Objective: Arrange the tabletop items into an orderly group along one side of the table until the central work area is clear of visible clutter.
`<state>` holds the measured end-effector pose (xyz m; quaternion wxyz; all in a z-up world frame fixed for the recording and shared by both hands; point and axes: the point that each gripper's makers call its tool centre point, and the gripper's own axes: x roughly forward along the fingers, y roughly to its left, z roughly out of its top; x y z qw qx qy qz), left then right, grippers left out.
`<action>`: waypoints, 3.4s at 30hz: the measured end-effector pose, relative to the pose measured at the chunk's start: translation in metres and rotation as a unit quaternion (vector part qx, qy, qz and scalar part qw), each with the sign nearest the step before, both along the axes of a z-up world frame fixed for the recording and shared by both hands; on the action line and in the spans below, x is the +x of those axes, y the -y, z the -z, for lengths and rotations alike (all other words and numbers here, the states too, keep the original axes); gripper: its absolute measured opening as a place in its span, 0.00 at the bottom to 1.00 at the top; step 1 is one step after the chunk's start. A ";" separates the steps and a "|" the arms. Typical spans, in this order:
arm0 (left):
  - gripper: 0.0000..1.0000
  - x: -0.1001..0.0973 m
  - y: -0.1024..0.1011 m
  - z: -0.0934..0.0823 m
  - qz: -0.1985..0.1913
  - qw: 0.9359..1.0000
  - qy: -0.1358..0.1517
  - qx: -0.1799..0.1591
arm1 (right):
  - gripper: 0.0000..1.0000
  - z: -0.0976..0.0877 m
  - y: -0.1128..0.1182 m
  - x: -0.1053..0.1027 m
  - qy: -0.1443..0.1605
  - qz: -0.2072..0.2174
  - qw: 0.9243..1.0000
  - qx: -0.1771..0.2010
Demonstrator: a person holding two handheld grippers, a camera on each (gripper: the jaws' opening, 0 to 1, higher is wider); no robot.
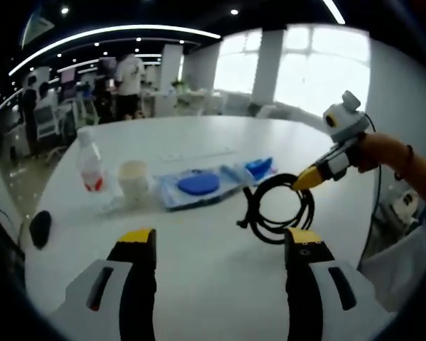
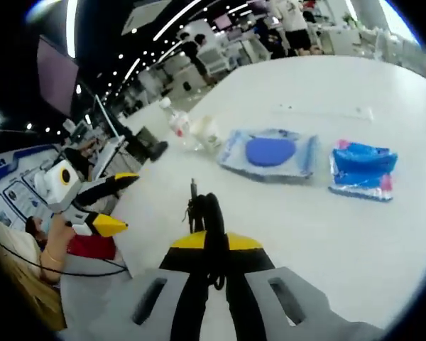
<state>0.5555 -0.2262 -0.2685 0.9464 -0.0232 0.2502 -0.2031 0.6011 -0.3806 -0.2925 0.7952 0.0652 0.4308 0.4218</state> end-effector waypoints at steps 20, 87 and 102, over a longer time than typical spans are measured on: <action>0.98 0.002 -0.009 0.006 -0.020 1.000 -0.009 0.008 | 0.06 0.021 0.025 0.021 -0.068 0.059 0.995 0.031; 0.89 -0.003 -0.014 0.021 -0.020 0.999 -0.049 0.006 | 0.33 0.091 0.089 0.099 0.092 0.112 0.967 -0.208; 0.90 -0.004 -0.013 0.017 -0.016 0.999 -0.046 0.000 | 0.75 0.061 0.071 0.069 0.111 0.126 0.973 -0.159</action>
